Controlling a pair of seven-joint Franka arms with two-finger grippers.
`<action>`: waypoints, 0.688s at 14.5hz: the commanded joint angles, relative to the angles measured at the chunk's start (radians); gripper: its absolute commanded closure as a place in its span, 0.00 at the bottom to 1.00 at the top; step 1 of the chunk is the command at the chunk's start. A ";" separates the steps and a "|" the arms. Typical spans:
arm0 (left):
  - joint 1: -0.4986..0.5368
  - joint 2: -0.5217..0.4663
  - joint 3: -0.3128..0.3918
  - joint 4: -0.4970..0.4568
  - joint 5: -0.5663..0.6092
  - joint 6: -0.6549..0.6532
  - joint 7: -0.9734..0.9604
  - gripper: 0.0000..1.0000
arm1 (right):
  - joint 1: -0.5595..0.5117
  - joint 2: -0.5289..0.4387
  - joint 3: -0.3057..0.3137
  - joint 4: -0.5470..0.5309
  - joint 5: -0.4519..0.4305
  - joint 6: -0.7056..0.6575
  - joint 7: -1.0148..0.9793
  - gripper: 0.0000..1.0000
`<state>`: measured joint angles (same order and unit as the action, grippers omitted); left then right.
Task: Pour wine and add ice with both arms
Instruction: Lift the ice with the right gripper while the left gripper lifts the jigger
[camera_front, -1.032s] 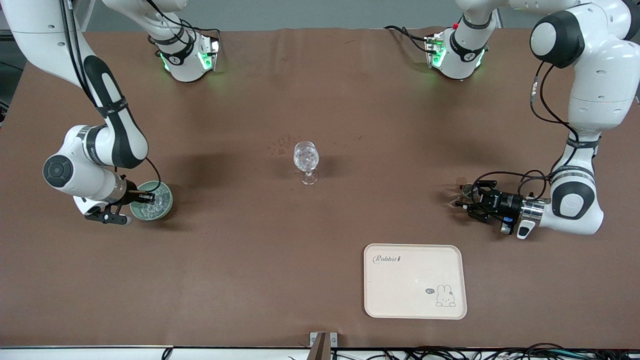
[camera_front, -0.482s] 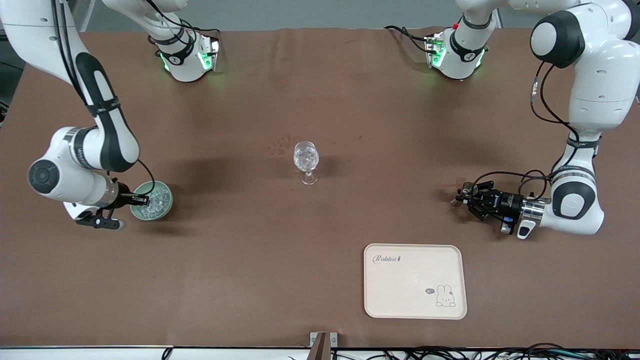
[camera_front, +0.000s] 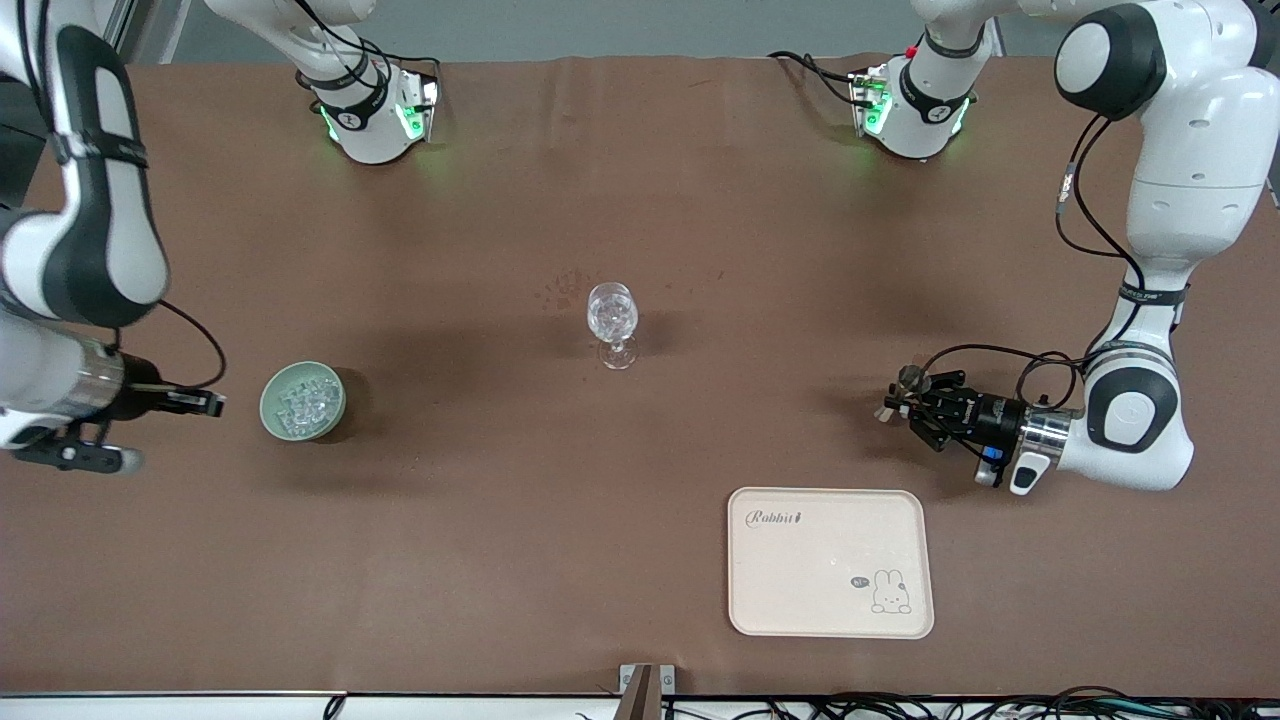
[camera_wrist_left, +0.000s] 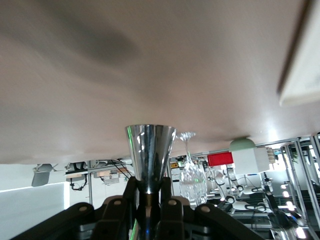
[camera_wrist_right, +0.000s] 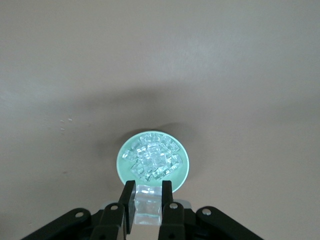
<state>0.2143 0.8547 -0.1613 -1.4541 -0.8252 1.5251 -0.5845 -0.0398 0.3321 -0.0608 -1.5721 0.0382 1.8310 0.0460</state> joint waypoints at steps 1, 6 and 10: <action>-0.051 -0.110 -0.013 -0.029 -0.002 -0.009 -0.111 0.99 | -0.011 -0.060 0.004 0.082 0.003 -0.088 -0.002 0.99; -0.197 -0.282 -0.047 -0.089 -0.011 0.096 -0.323 1.00 | -0.021 -0.155 0.001 0.194 0.000 -0.284 -0.005 0.99; -0.347 -0.359 -0.046 -0.124 0.000 0.197 -0.529 1.00 | -0.025 -0.307 0.002 0.115 -0.011 -0.340 -0.003 0.99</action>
<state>-0.0816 0.5571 -0.2194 -1.5186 -0.8251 1.6713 -1.0366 -0.0532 0.1116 -0.0680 -1.3741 0.0359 1.4915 0.0461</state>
